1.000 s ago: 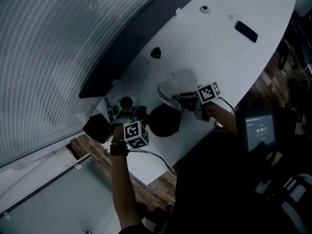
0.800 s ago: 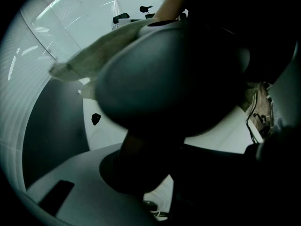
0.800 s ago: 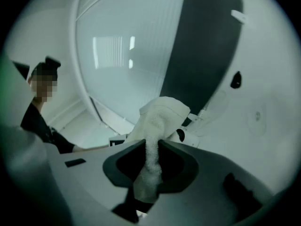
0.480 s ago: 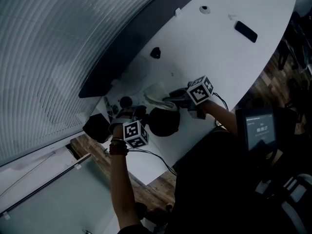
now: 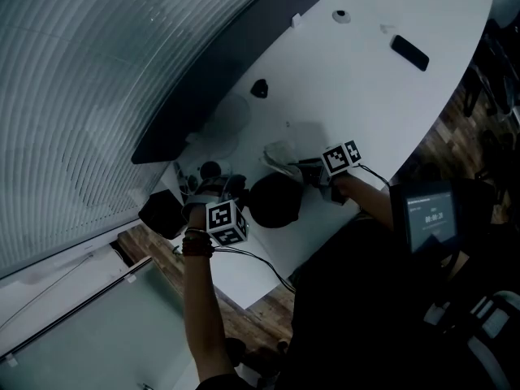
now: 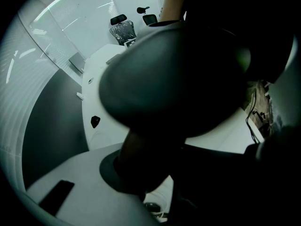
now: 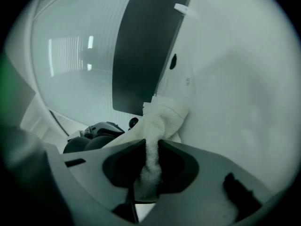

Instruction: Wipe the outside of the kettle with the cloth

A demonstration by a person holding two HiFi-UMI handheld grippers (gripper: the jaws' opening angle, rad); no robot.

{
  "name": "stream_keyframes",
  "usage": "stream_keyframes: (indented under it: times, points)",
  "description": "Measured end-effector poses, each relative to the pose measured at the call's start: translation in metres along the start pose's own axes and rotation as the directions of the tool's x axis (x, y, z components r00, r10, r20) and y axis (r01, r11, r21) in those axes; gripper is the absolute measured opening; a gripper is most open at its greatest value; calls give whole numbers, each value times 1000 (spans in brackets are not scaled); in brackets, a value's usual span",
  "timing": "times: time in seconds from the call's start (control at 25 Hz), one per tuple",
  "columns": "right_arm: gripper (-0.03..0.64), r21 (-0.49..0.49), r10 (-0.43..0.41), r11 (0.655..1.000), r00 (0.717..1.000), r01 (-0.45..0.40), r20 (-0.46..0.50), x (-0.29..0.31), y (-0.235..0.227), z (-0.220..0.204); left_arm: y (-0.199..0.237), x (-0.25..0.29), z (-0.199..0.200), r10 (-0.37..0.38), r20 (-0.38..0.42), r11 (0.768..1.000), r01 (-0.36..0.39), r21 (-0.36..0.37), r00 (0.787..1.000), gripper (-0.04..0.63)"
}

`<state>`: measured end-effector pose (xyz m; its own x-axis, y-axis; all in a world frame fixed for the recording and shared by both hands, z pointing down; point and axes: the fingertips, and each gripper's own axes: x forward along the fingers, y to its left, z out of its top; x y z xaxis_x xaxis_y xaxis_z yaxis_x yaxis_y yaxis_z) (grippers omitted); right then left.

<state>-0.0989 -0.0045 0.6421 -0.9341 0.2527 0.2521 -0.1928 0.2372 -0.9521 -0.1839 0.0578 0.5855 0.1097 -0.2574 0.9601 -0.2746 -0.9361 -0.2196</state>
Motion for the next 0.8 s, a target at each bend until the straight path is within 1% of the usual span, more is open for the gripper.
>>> stream_keyframes:
  times: [0.04, 0.12, 0.2, 0.24, 0.28, 0.32, 0.4, 0.44, 0.48, 0.6, 0.72, 0.8]
  points:
    - [71, -40, 27, 999, 1000, -26, 5, -3, 11, 6, 0, 0, 0, 2, -1, 1000, -2, 0, 1000, 137]
    - [71, -107, 125, 987, 991, -120, 42, -9, 41, 24, 1, 0, -1, 6, -5, 1000, -6, 2, 1000, 137]
    - [71, -149, 249, 960, 966, -237, 67, -12, 78, 41, 2, 0, -2, 8, -6, 1000, -8, 7, 1000, 135]
    - [71, -174, 297, 942, 954, -285, 47, -11, 96, 43, 2, -1, -2, 7, -5, 1000, -7, 11, 1000, 135]
    - [71, -207, 323, 926, 946, -315, 2, -7, 110, 40, 1, -1, -2, 4, -3, 1000, -4, 15, 1000, 135]
    - [71, -249, 319, 913, 946, -323, -59, -2, 118, 35, 0, -1, -2, 1, 1, 1000, -2, 16, 1000, 135]
    - [71, -325, 252, 900, 955, -291, -156, 7, 119, 25, 0, -1, 1, 0, 13, 1000, 0, 13, 1000, 135]
    - [71, -337, 222, 901, 959, -271, -178, 9, 114, 23, 0, 0, 2, -1, 14, 1000, 1, 16, 1000, 135]
    - [71, -330, 204, 909, 961, -256, -185, 11, 110, 23, 0, 0, 2, -2, 9, 1000, 2, 21, 1000, 135]
    - [71, -242, 177, 947, 972, -210, -153, 15, 88, 25, 1, 0, 2, -2, 3, 1000, 2, 27, 1000, 135]
    - [71, -126, 106, 985, 988, -120, -111, 18, 50, 21, 0, -1, 4, -8, 18, 1000, 8, 20, 1000, 135]
    - [71, -42, 58, 997, 995, -62, -82, 18, 24, 14, 1, -1, 4, -11, 15, 999, 10, 31, 1000, 135]
